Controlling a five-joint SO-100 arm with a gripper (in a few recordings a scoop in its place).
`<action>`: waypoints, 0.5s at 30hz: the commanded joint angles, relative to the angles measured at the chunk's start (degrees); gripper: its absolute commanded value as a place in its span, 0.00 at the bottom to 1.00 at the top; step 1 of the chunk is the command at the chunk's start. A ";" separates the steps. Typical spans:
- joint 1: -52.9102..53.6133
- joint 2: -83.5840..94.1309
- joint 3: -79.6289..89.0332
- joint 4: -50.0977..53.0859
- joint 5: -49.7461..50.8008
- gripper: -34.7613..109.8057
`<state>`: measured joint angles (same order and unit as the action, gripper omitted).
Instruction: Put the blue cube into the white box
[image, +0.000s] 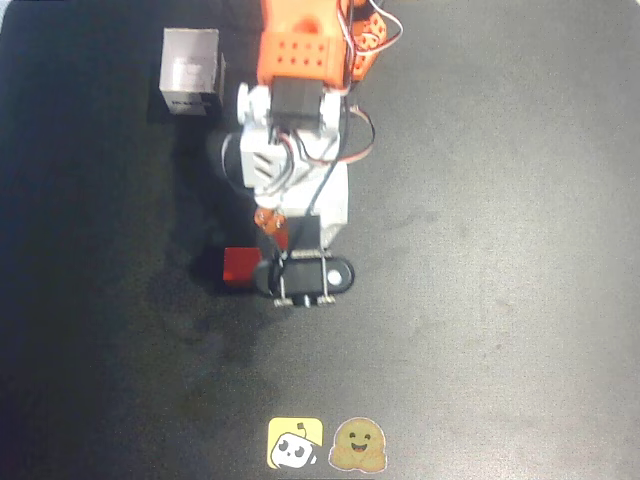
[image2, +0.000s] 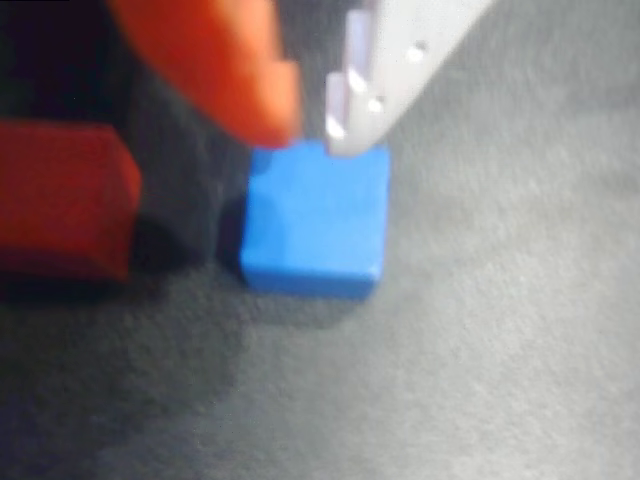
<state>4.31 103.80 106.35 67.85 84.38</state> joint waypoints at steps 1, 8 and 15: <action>-0.97 -0.44 -2.29 -1.41 0.62 0.27; -1.58 -4.31 -2.55 -3.08 0.79 0.33; -2.81 -4.31 -0.97 -4.92 1.14 0.38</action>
<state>2.37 98.79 106.00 64.69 85.08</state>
